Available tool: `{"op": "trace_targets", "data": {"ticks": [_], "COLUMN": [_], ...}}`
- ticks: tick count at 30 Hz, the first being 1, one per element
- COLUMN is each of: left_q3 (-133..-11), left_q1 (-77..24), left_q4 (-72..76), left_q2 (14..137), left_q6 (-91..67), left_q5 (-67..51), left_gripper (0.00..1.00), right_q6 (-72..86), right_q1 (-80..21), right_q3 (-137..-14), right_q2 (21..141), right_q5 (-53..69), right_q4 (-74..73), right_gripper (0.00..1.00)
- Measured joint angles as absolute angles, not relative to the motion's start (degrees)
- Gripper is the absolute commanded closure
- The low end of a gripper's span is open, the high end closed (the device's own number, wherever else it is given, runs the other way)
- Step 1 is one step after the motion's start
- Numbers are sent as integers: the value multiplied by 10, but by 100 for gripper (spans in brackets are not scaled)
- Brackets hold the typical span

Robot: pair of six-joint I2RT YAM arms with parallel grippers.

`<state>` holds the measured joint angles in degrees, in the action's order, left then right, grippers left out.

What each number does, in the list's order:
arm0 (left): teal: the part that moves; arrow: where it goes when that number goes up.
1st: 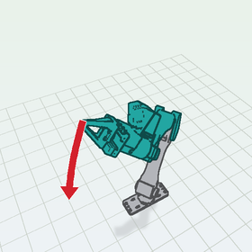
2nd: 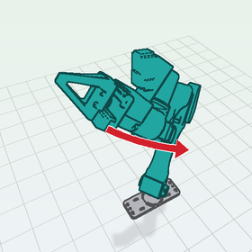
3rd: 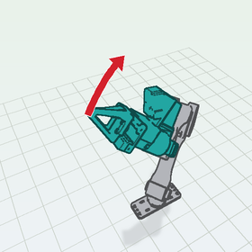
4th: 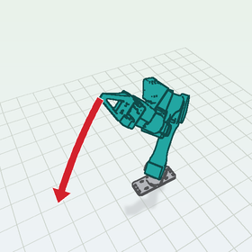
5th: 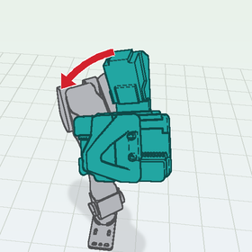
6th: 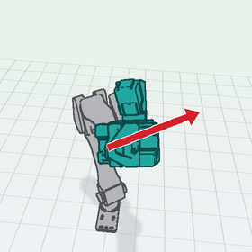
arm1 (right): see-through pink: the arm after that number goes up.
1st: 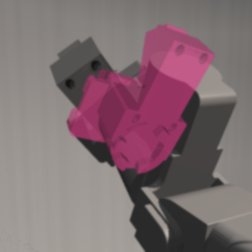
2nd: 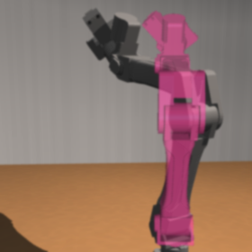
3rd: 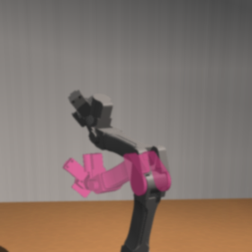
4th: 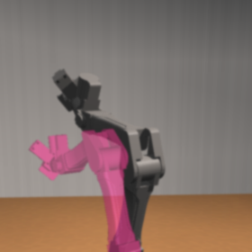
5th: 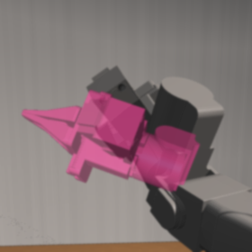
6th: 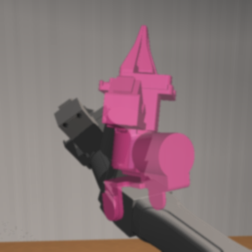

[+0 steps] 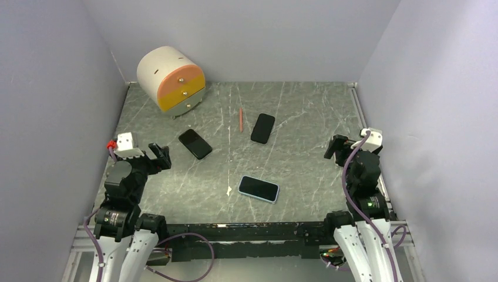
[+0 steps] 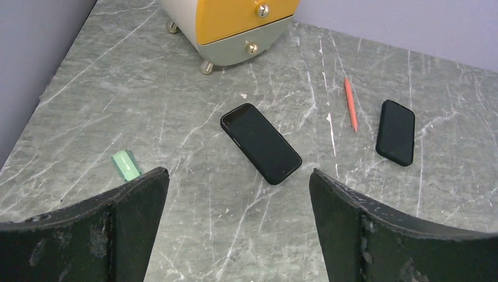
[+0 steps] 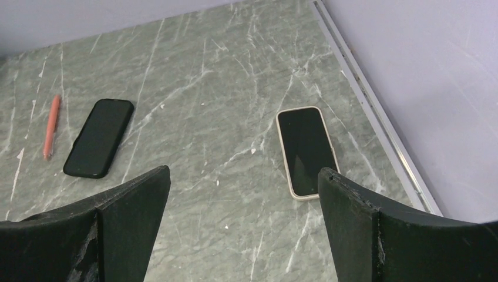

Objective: Take the phone out of the phone case
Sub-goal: Pick up the phone at the center of the board.

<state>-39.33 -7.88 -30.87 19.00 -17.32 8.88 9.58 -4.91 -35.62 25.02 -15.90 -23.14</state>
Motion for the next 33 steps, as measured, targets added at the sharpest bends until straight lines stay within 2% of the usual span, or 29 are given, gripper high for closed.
{"op": "trace_targets", "data": {"ticks": [8, 18, 24, 29, 33], "left_q3": [-394, -405, -405, -405, -405], "left_q1": [-79, -79, -79, -79, -79], "left_q4": [-321, -364, -365, -364, -361], "left_q2": [216, 284, 314, 357, 389], "left_q6": [-200, -222, -217, -215, -208], "left_q5": [105, 118, 112, 102, 84], "left_gripper": [5, 5, 5, 5, 5], "right_q6": [125, 196, 169, 139, 117], "right_q1": [-49, -49, -51, -95, -175], "right_q3": [-364, -455, -461, -461, -461], "right_q2": [269, 423, 497, 527, 571], "right_q5": [-141, -63, 45, 91, 96], "right_q4": [-245, -317, -346, -348, -346], "right_gripper": [1, 1, 1, 1, 1]}}
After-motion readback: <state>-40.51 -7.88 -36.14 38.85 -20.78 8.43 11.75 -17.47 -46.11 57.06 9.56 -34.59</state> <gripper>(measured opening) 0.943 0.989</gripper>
